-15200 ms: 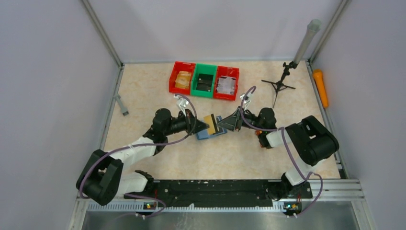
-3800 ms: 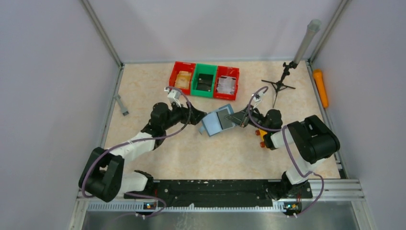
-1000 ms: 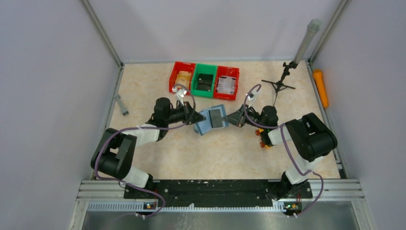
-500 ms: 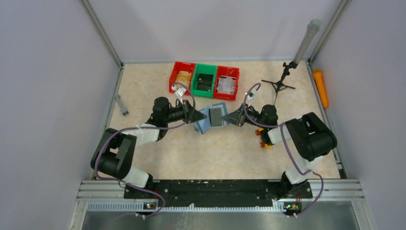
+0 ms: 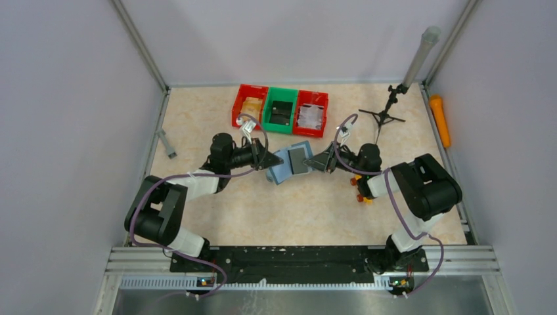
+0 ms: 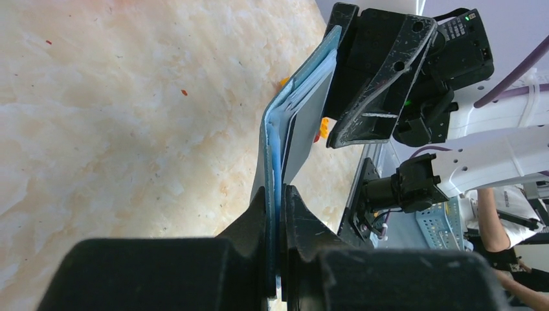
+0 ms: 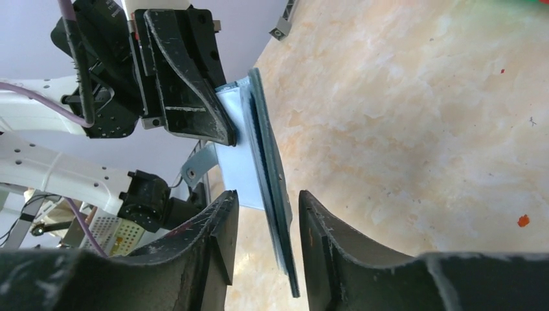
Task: Take the credit cards out of the card holder
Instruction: Remove the credit card from the card holder.
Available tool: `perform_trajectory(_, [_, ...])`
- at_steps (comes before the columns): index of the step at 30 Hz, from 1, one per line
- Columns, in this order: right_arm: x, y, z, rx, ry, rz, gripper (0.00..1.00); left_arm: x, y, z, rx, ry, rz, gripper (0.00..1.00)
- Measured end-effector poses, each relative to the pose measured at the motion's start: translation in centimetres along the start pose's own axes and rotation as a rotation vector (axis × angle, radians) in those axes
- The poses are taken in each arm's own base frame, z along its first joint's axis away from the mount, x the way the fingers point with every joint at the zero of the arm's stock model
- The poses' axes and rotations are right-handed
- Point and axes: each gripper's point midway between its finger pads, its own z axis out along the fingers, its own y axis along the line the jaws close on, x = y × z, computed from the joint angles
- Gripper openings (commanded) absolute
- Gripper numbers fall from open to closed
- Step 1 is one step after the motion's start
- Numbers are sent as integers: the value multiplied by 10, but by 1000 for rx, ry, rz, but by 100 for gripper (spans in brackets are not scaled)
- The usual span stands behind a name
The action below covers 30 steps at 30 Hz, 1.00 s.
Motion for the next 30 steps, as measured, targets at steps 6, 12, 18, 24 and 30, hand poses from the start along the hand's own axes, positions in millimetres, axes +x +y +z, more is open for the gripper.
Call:
perform_trajectory(6, [0,1,0,-6,0,-4,0,2,2,0,-8,7,-6,0])
perform_trajectory(12, [1,3,0,-15,8,-2,0,5,7,0,-33,15,-12,38])
perform_trajectory(18, [2,1,0,-5,10,10,0,-3,49,-8,-297,-16,-5,72])
perform_trajectory(24, [8,-11,-1,42,21,51,0,-15,59,-25,-439,-67,43,78])
perform_trajectory(30, [9,-24,-3,98,15,81,0,-23,39,-33,-400,-128,114,59])
